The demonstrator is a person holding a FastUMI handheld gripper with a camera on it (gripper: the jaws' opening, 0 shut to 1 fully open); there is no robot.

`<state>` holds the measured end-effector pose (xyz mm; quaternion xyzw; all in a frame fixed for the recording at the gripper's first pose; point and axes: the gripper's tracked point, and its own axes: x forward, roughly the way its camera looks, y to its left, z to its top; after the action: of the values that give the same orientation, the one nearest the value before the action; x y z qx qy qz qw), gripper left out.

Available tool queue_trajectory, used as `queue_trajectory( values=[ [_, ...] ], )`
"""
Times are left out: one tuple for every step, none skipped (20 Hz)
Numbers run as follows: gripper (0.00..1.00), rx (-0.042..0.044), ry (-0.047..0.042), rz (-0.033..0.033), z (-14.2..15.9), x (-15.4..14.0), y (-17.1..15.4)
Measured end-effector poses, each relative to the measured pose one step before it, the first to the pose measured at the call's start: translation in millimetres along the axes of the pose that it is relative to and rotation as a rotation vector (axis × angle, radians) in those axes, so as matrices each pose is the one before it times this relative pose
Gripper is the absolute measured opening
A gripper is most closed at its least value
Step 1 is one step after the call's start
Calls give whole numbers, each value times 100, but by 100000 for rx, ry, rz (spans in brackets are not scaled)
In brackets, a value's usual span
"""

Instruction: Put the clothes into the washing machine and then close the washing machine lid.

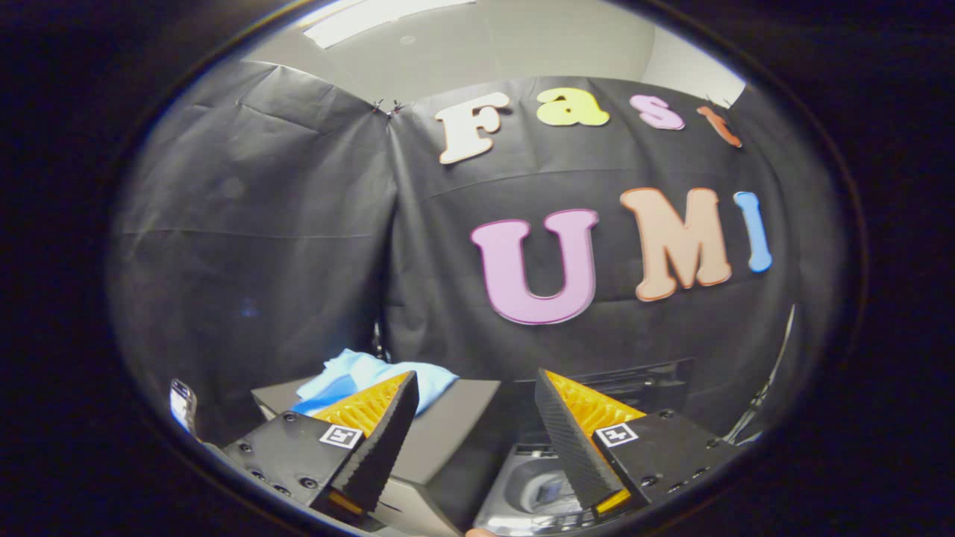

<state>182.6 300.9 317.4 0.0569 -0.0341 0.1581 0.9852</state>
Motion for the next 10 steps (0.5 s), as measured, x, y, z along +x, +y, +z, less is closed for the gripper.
queue_trajectory(
  values=[
    [97,-66,718,2111,294,1541,1876],
    [97,-984,1487,1521,110,1286,1695],
    [97,-1254,1668,1191,-179,1555,1624],
    [97,-477,2143,1144,-343,1301,1771],
    [97,150,2474,1768,-387,1312,1733],
    [97,682,2814,1296,-350,1509,1306],
    [97,-120,3288,322,-358,1271,1113],
    [97,-538,3656,-243,-332,1467,817],
    [97,-771,3978,-102,-463,1359,657],
    [97,-511,3575,-268,-257,1497,566]
  ],
)
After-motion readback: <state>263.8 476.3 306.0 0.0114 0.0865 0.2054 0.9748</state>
